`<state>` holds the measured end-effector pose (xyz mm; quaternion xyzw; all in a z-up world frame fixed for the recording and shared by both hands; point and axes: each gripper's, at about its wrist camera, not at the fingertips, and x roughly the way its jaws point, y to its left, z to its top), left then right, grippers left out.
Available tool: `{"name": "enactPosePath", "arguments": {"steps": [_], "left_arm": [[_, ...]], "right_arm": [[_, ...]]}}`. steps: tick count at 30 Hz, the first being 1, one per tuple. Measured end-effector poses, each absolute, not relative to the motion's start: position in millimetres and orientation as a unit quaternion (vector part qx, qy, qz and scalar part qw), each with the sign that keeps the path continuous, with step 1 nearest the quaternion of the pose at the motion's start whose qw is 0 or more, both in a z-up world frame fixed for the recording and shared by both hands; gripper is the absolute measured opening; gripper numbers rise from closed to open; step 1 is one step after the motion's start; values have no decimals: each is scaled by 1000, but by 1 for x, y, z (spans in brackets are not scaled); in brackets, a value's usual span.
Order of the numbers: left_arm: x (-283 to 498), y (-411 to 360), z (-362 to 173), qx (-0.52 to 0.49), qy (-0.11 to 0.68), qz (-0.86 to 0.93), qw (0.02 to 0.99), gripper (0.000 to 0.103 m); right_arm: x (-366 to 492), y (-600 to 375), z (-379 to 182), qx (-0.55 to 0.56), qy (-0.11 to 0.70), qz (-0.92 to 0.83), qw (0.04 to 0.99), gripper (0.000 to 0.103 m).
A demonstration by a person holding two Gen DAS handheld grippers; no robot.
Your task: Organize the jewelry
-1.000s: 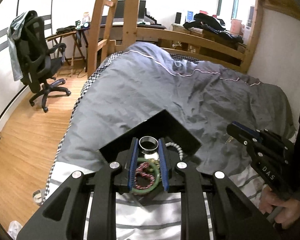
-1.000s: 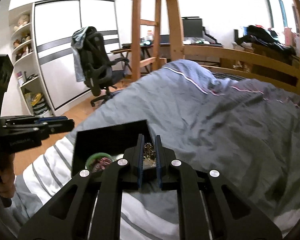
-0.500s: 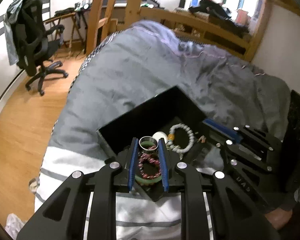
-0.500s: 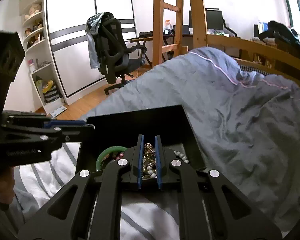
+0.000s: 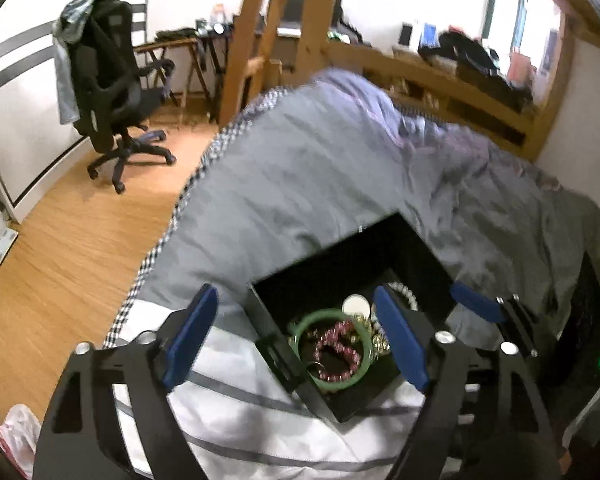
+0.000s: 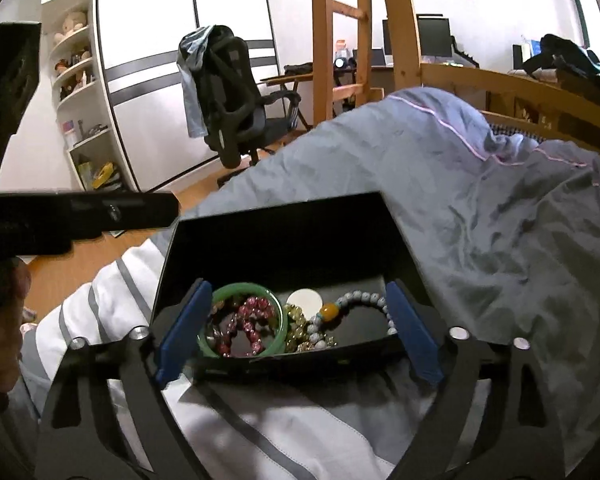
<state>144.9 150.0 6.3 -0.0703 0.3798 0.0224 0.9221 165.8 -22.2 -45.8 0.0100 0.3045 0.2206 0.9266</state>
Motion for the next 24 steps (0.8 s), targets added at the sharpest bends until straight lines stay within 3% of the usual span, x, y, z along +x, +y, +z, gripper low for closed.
{"name": "enactPosePath", "arguments": {"steps": [5, 24], "left_arm": [[134, 154, 22, -83, 349, 36, 933, 97], [52, 143, 36, -39, 354, 64, 932, 97]], "right_arm": [[163, -30, -34, -3, 305, 185, 934, 99], [103, -51, 36, -8, 373, 152, 915, 99]]}}
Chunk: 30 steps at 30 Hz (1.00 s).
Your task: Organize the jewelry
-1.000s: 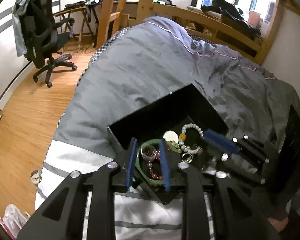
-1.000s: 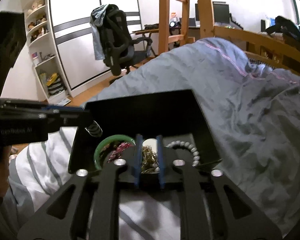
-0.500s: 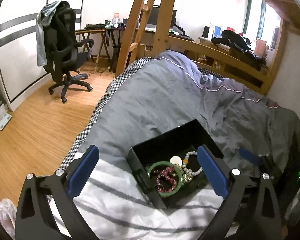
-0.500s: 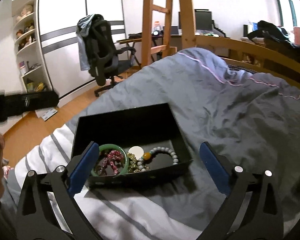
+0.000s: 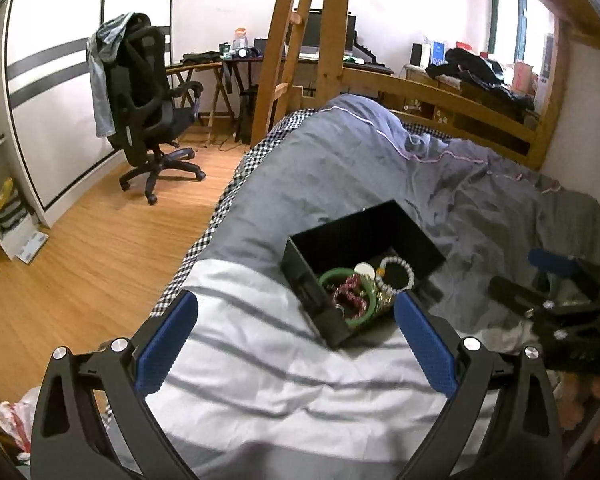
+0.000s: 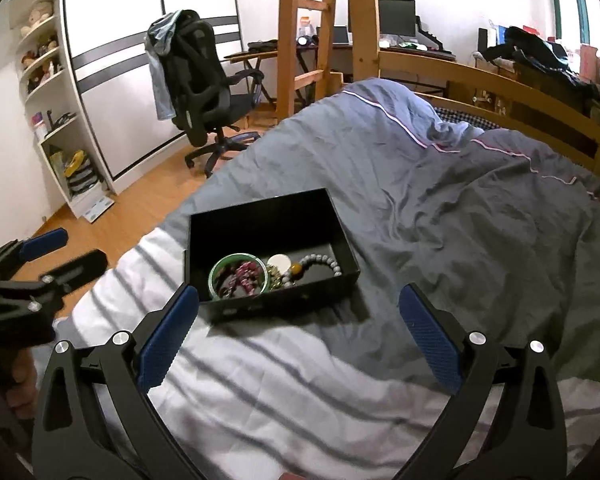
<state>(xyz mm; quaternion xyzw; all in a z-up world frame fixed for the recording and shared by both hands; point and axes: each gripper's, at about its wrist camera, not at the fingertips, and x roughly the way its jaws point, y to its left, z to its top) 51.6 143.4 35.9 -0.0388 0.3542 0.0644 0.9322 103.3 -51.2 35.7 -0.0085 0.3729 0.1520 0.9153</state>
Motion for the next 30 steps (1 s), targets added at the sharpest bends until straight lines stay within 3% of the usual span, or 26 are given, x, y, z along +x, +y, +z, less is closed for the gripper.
{"name": "enactPosePath", "arguments": {"steps": [30], "left_arm": [[39, 115, 25, 7, 351, 81, 933, 97]], "right_arm": [[69, -72, 39, -10, 370, 160, 915, 99]]}}
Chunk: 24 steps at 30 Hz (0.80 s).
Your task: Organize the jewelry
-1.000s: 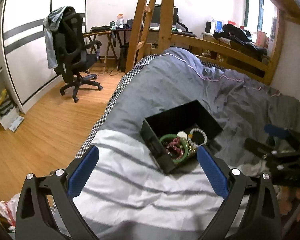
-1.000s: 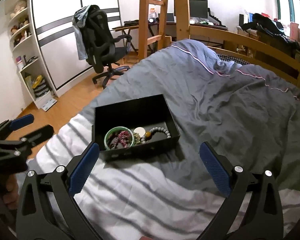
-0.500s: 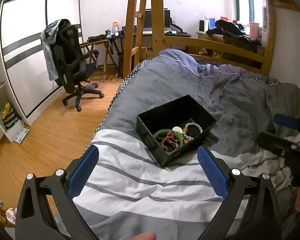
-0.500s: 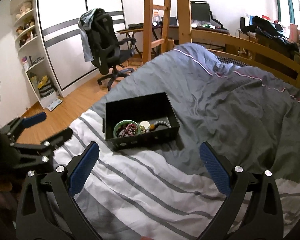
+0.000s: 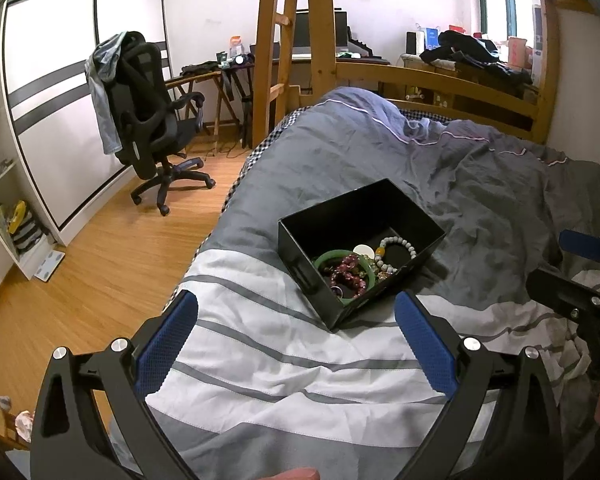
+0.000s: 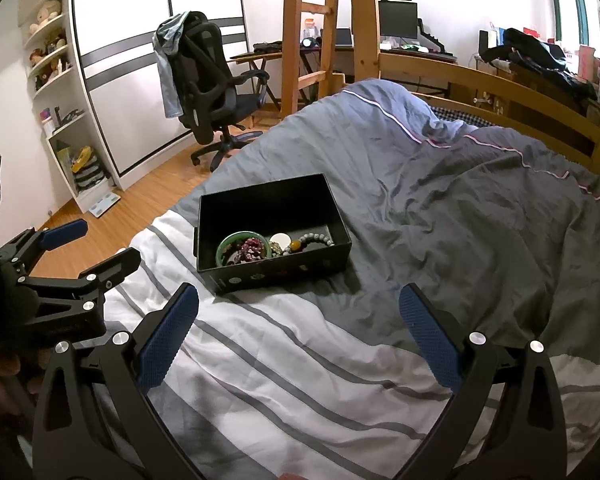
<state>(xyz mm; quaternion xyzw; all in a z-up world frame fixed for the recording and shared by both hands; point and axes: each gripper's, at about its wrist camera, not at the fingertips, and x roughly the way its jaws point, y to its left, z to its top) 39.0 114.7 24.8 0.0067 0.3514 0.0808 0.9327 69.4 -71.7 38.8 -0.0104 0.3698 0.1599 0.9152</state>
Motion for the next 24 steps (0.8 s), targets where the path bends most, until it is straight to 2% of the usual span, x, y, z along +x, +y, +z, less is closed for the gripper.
{"name": "enactPosePath", "arguments": {"steps": [24], "left_arm": [[40, 109, 20, 22, 358, 85, 930, 97]], "right_arm": [[73, -68, 28, -15, 380, 157, 911, 99]]}}
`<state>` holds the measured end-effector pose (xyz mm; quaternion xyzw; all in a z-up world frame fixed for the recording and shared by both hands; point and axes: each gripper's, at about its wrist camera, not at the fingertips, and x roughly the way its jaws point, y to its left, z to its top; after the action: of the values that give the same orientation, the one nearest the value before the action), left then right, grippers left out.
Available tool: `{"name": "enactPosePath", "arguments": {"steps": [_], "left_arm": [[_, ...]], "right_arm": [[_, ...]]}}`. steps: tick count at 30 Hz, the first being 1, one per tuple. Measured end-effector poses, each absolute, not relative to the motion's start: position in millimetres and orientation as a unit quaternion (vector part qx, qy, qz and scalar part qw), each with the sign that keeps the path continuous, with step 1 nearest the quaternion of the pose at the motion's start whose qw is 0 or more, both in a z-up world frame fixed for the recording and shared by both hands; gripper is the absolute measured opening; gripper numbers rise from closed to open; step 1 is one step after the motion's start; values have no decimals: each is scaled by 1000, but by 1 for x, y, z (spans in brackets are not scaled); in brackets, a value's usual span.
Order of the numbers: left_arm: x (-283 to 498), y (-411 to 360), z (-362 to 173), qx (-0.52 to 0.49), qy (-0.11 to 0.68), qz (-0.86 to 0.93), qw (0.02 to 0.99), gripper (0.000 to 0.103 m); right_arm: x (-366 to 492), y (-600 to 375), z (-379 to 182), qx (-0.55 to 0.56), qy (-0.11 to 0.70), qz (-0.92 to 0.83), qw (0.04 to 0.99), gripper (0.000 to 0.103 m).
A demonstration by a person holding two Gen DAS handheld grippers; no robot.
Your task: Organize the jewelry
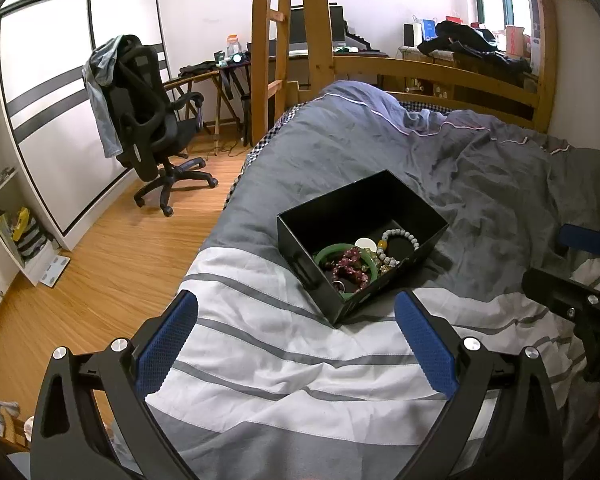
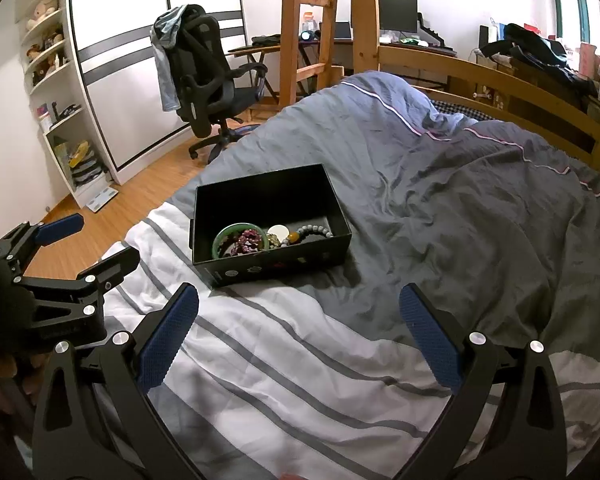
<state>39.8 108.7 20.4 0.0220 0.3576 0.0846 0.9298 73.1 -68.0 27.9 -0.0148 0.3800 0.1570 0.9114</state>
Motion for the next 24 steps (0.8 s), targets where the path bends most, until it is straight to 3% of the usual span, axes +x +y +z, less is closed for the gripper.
{"name": "enactPosePath", "arguments": {"steps": [24], "left_arm": [[39, 108, 21, 25, 357, 88, 930, 97]], "right_arm": [[72, -66, 26, -17, 381, 157, 911, 99]]}}
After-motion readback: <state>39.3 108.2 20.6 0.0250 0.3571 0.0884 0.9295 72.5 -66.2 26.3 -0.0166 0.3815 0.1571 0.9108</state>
